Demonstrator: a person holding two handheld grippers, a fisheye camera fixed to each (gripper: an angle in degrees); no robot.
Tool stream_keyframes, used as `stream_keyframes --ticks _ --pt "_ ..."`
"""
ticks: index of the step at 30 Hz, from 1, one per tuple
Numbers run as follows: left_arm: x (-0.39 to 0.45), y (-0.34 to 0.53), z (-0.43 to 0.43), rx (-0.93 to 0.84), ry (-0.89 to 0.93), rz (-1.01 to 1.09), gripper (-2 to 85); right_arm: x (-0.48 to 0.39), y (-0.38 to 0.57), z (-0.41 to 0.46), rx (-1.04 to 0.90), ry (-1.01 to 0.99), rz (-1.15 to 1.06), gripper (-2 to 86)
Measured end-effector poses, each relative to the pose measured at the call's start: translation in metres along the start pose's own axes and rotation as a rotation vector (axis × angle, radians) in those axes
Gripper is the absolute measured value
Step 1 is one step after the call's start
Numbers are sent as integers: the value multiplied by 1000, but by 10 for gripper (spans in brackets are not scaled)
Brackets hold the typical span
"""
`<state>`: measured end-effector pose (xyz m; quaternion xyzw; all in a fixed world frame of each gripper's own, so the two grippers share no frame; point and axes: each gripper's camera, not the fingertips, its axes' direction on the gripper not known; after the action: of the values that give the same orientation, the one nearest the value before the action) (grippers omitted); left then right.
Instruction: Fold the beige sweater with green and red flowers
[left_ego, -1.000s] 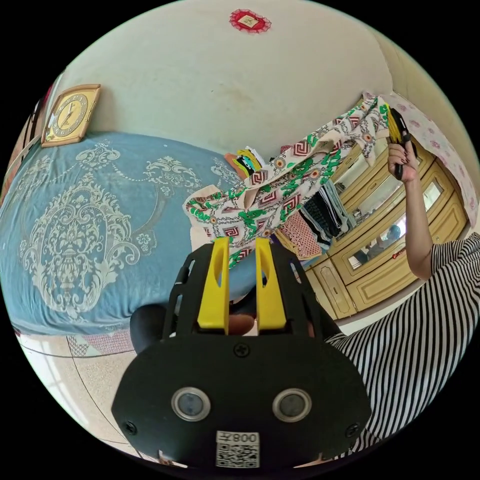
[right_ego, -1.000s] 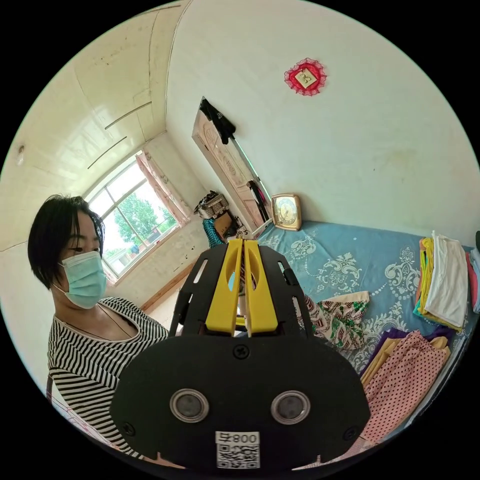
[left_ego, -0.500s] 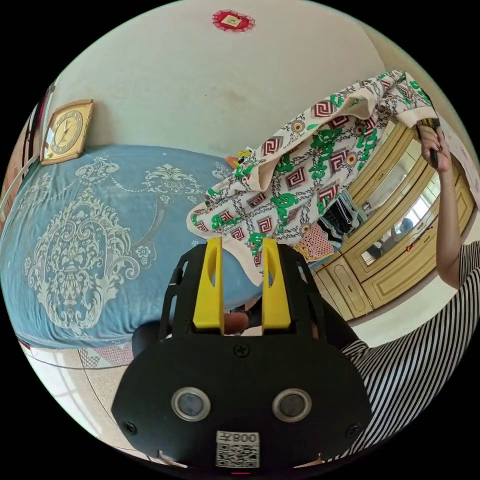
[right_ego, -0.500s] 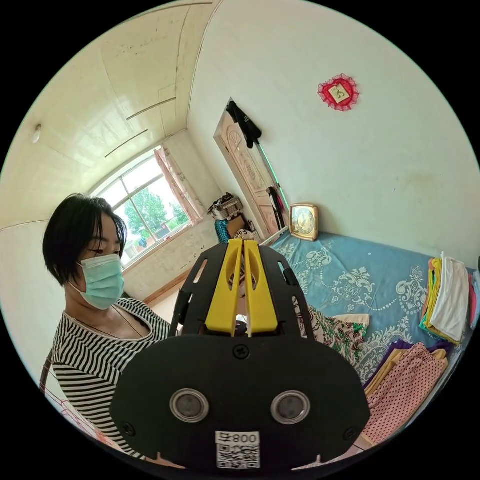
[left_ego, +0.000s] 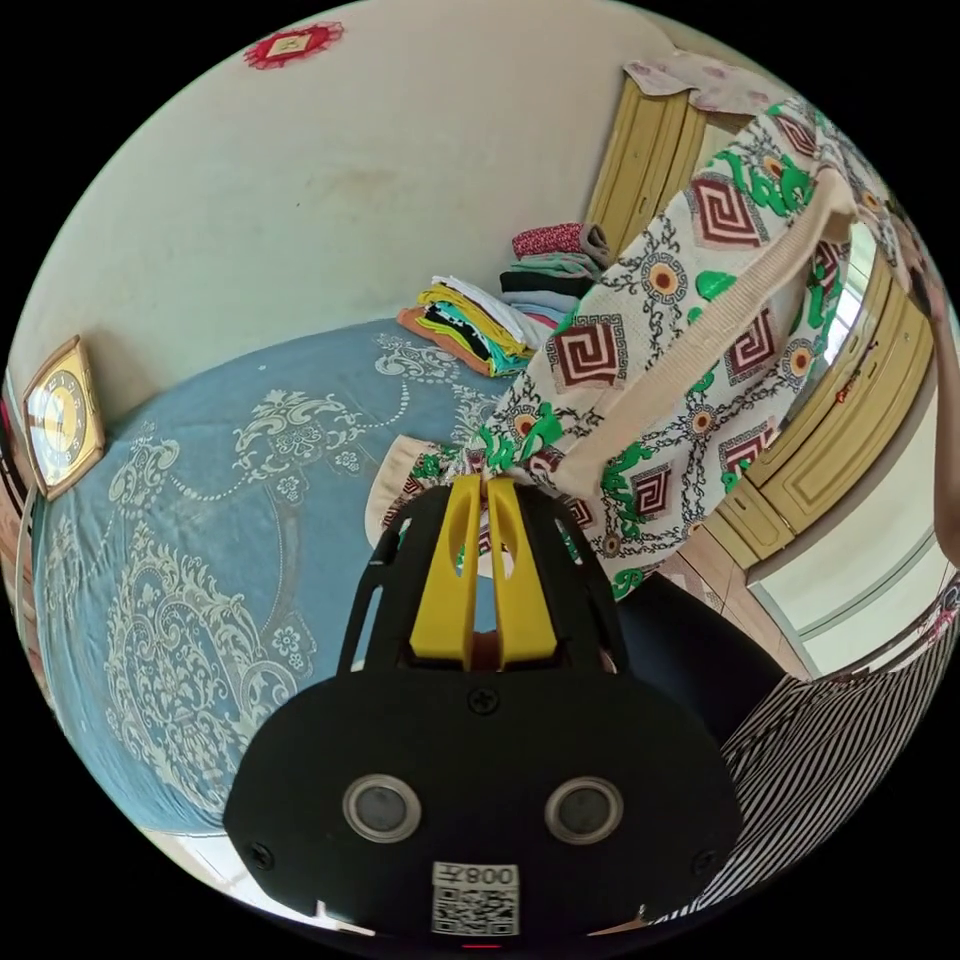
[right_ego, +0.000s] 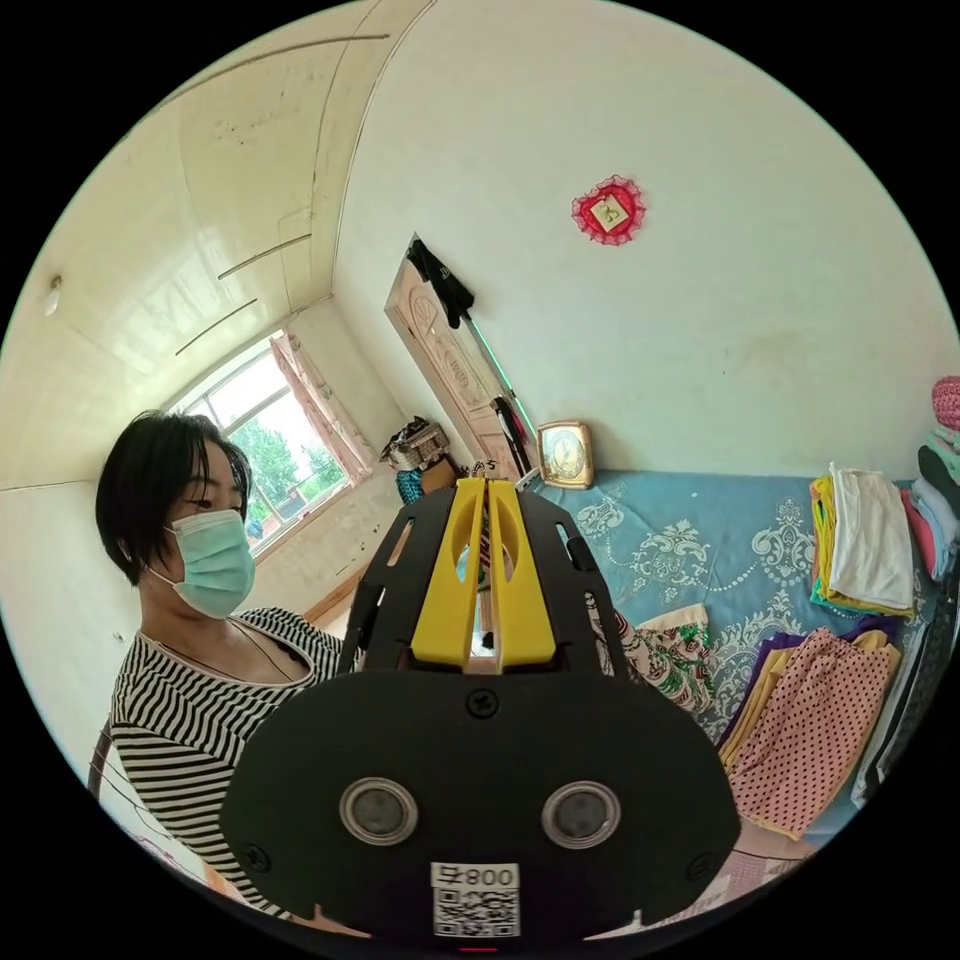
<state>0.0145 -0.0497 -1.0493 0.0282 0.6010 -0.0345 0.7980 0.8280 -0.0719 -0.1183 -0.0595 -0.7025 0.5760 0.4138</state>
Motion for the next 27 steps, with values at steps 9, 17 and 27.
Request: stream_keyframes --ticks 9,17,27 --pt "22 -20 -204 326 -52 -127 5 22 15 -76 151 0 -9 1" --pt "99 -23 -421 686 -329 1 4 23 20 -130 237 -37 -107 1" --pt "129 -76 -483 762 -549 71 5 93 -43 -133 206 -22 -153 2"
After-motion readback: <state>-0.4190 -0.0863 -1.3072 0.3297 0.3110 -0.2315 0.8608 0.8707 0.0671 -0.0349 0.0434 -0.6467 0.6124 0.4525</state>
